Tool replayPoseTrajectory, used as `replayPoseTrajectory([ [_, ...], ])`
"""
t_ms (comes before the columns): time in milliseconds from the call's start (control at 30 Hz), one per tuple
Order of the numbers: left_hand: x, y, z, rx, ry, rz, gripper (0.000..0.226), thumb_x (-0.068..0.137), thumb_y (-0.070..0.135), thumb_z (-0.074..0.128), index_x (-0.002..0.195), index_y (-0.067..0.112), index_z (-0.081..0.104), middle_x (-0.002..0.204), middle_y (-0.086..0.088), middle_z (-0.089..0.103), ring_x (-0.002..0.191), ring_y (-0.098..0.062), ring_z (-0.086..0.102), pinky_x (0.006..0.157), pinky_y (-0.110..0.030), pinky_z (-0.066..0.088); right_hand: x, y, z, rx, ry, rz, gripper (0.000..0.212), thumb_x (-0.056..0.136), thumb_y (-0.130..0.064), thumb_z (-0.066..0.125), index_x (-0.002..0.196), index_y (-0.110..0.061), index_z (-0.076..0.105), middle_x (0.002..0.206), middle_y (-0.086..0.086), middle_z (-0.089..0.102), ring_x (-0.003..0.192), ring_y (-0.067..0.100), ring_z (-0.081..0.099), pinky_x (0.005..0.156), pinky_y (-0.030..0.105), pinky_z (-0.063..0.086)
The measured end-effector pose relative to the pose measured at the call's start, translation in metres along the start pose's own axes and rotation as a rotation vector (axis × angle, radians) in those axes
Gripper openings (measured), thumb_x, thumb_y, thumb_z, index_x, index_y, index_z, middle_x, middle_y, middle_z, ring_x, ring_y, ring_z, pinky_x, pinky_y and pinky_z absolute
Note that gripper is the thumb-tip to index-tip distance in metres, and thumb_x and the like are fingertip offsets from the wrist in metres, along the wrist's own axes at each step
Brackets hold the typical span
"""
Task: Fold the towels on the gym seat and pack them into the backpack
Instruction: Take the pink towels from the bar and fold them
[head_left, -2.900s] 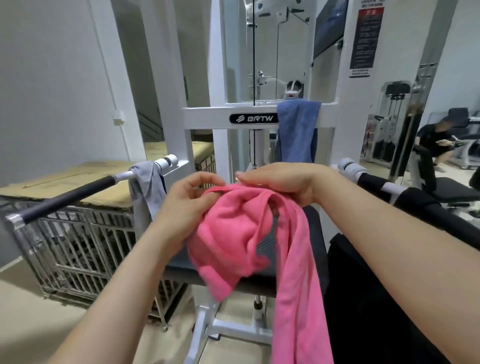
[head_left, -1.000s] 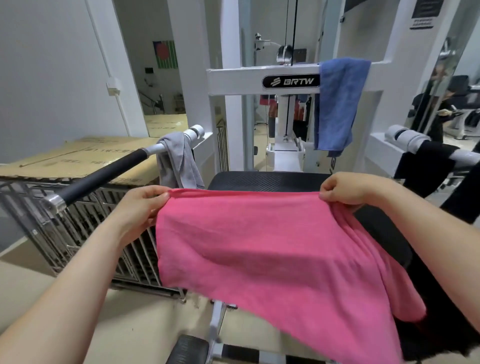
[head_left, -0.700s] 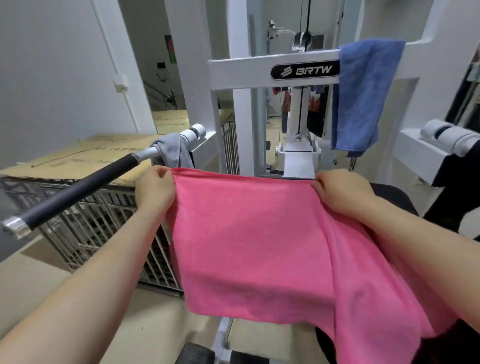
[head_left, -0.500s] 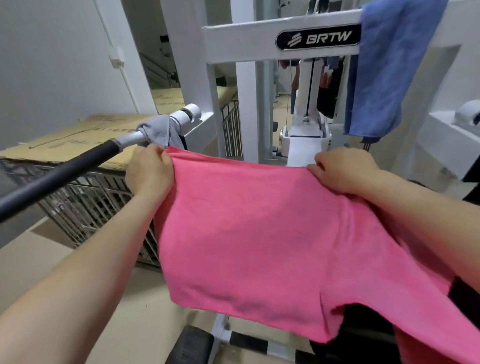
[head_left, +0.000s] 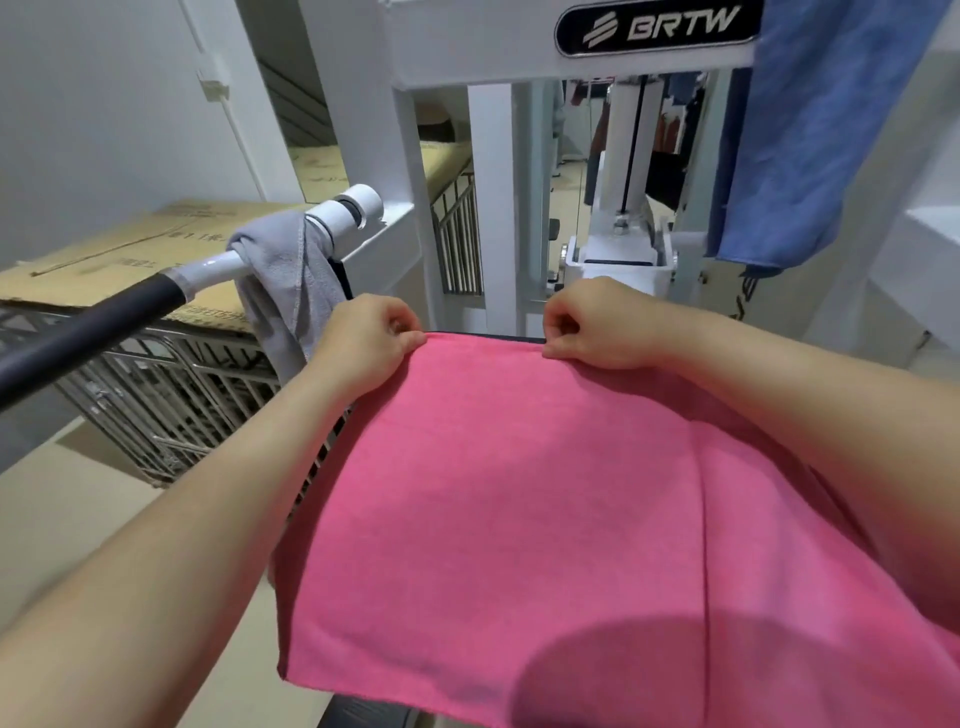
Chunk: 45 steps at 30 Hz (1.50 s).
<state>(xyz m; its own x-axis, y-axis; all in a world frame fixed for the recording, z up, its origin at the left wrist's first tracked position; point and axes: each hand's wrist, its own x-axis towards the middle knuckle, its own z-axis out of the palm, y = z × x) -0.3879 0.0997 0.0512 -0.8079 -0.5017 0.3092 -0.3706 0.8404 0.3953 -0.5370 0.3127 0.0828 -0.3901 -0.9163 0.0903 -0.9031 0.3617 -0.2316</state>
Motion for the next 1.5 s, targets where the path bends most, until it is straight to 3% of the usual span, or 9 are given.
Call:
replayPoseTrajectory([
  [167, 0.009, 0.002, 0.005, 0.16, 0.144, 0.057, 0.009, 0.091, 0.014, 0.056, 0.093, 0.009, 0.063, 0.099, -0.015, 0.06, 0.095, -0.038, 0.056, 0.076, -0.043, 0.044, -0.003, -0.011, 0.014, -0.378, 0.229, 0.009, 0.014, 0.094, -0.027, 0.053, 0.091, -0.014, 0.051, 0.097, 0.008, 0.055, 0.092, 0.031, 0.056, 0.064, 0.035, 0.037],
  [267, 0.009, 0.016, -0.004, 0.144, 0.182, 0.022, 0.017, 0.088, 0.013, 0.053, 0.102, 0.016, 0.06, 0.109, -0.014, 0.055, 0.098, -0.038, 0.057, 0.078, -0.044, 0.045, -0.022, -0.02, 0.01, -0.228, 0.183, 0.178, 0.026, 0.094, -0.035, 0.052, 0.11, -0.014, 0.051, 0.11, 0.011, 0.053, 0.098, 0.034, 0.056, 0.073, 0.039, 0.044],
  [433, -0.072, 0.096, -0.018, -0.125, -0.266, 0.45, 0.01, 0.085, 0.028, 0.065, 0.095, 0.029, 0.067, 0.086, 0.009, 0.065, 0.081, -0.01, 0.06, 0.071, -0.02, 0.043, -0.089, -0.012, -0.014, -0.117, 0.05, 0.43, 0.03, 0.093, -0.036, 0.055, 0.118, -0.019, 0.057, 0.117, 0.007, 0.061, 0.105, 0.028, 0.056, 0.083, 0.032, 0.043],
  [600, -0.17, 0.157, -0.003, -0.062, -0.485, 0.82, 0.061, 0.08, 0.067, 0.054, 0.129, 0.031, 0.051, 0.106, 0.006, 0.054, 0.097, -0.015, 0.052, 0.081, -0.033, 0.047, -0.158, 0.0, -0.028, -0.115, -0.005, 0.602, 0.032, 0.094, -0.025, 0.055, 0.125, -0.016, 0.056, 0.104, 0.002, 0.061, 0.089, 0.021, 0.05, 0.075, 0.028, 0.036],
  [867, -0.213, 0.18, 0.027, 0.303, -0.144, 0.931, 0.091, 0.056, 0.08, 0.054, 0.123, 0.018, 0.057, 0.102, -0.003, 0.059, 0.085, -0.023, 0.057, 0.059, -0.034, 0.045, -0.195, 0.004, -0.043, -0.122, -0.383, 0.54, 0.012, 0.079, -0.028, 0.069, 0.083, -0.019, 0.064, 0.077, -0.005, 0.064, 0.069, 0.015, 0.057, 0.067, 0.033, 0.049],
  [1067, -0.224, 0.209, 0.042, -0.124, -0.07, 0.847, 0.034, 0.08, 0.035, 0.05, 0.109, 0.021, 0.063, 0.087, 0.001, 0.062, 0.075, -0.021, 0.06, 0.053, -0.029, 0.048, -0.212, 0.059, -0.062, 0.689, -0.08, 0.609, 0.008, 0.082, -0.004, 0.057, 0.078, -0.01, 0.057, 0.068, 0.01, 0.047, 0.063, 0.021, 0.043, 0.052, 0.026, 0.035],
  [1167, -0.229, 0.233, 0.041, -0.298, -0.131, 0.71, 0.028, 0.079, 0.029, 0.051, 0.104, 0.024, 0.062, 0.078, 0.008, 0.066, 0.068, -0.011, 0.059, 0.053, -0.025, 0.046, -0.21, 0.093, -0.06, 0.439, 0.186, 0.747, 0.02, 0.079, -0.01, 0.054, 0.062, -0.016, 0.047, 0.059, 0.005, 0.045, 0.051, 0.02, 0.038, 0.047, 0.024, 0.028],
  [1333, -0.245, 0.274, 0.052, 0.037, -0.272, 0.79, 0.025, 0.077, 0.035, 0.043, 0.097, 0.025, 0.055, 0.061, 0.004, 0.06, 0.05, -0.021, 0.058, 0.04, -0.025, 0.04, -0.212, 0.137, -0.034, -0.163, 0.119, 0.783, 0.015, 0.082, -0.032, 0.054, 0.081, -0.017, 0.058, 0.085, 0.009, 0.061, 0.074, 0.029, 0.056, 0.064, 0.03, 0.044],
  [1500, -0.252, 0.303, 0.058, 0.221, -0.14, 0.823, 0.056, 0.058, 0.031, 0.064, 0.113, 0.023, 0.055, 0.081, 0.003, 0.05, 0.068, -0.021, 0.05, 0.054, -0.028, 0.026, -0.208, 0.155, -0.014, 0.325, 0.042, 0.671, 0.018, 0.087, -0.014, 0.052, 0.092, -0.016, 0.07, 0.062, 0.002, 0.065, 0.059, 0.02, 0.056, 0.057, 0.025, 0.044],
])
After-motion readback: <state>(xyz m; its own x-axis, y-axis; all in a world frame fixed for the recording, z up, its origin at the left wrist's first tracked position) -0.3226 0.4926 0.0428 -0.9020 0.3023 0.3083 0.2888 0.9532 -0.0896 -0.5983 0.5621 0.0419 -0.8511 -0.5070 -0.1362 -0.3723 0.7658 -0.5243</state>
